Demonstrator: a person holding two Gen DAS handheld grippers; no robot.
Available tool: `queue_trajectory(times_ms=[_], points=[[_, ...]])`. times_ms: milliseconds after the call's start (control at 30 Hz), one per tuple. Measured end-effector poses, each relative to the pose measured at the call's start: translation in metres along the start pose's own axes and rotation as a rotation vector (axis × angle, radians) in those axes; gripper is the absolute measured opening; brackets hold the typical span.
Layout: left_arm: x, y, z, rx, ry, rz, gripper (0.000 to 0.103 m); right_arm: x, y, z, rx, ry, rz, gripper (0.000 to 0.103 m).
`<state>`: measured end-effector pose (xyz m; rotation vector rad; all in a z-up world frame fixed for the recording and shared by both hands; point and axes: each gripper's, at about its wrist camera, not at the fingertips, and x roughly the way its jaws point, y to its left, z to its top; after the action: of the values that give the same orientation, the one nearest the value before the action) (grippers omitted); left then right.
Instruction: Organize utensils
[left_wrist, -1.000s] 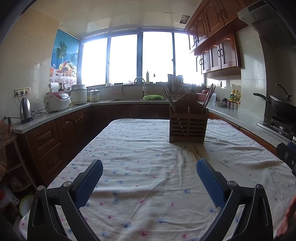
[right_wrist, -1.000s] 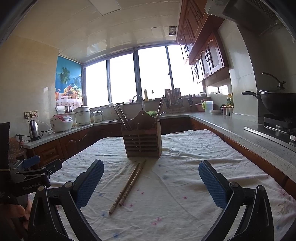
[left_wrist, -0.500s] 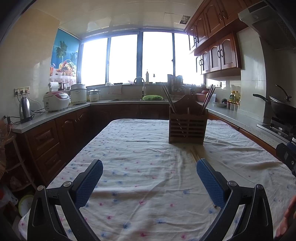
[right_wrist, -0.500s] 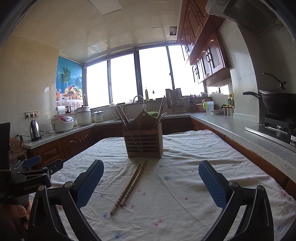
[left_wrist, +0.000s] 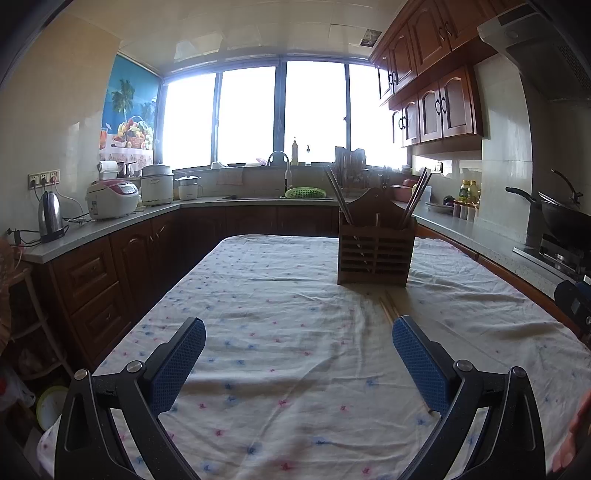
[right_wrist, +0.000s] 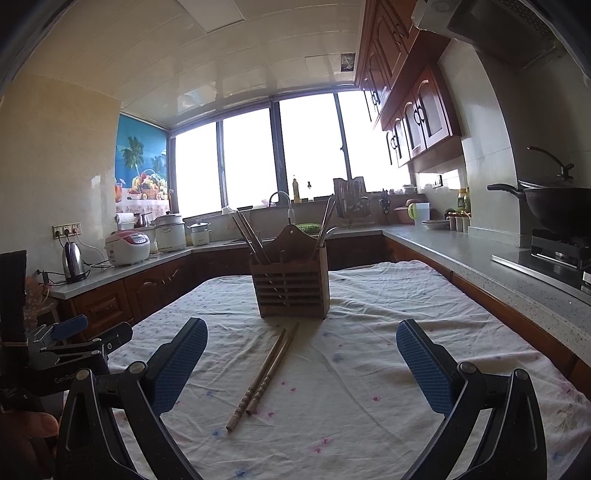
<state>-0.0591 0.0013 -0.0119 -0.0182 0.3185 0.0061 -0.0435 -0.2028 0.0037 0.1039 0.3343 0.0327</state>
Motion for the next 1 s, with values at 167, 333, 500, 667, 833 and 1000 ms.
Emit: queue_trajectory(times_ms=[167, 333, 500, 667, 833, 1000], points=[[0.0003, -0.0016, 0.0007, 0.001, 0.004, -0.001, 0.102, -0.0001, -0.0001, 0.0005, 0.001, 0.003, 0.001, 0.103], [-0.0027, -0.0035, 0.0026, 0.005, -0.006, -0.003, 0.102, -0.0013, -0.0015, 0.0025, 0.008, -0.005, 0.007, 0.103], [-0.0031, -0.0054, 0.0021, 0.006, -0.008, -0.005, 0.102, -0.0007, -0.0021, 0.0053, 0.017, -0.004, 0.016, 0.103], [-0.0026, -0.0065, 0.0024, 0.006, -0.004, -0.005, 0.102, -0.0009, -0.0015, 0.0078, 0.016, -0.003, 0.023, 0.103], [-0.0022, -0.0076, 0.0032, 0.008, 0.001, -0.003, 0.102, 0.0021, -0.0034, 0.0085, 0.024, 0.008, 0.026, 0.103], [-0.0011, -0.0090, 0.0047, 0.009, 0.004, -0.003, 0.102, 0.0036, -0.0040, 0.0089, 0.029, 0.014, 0.029, 0.103]])
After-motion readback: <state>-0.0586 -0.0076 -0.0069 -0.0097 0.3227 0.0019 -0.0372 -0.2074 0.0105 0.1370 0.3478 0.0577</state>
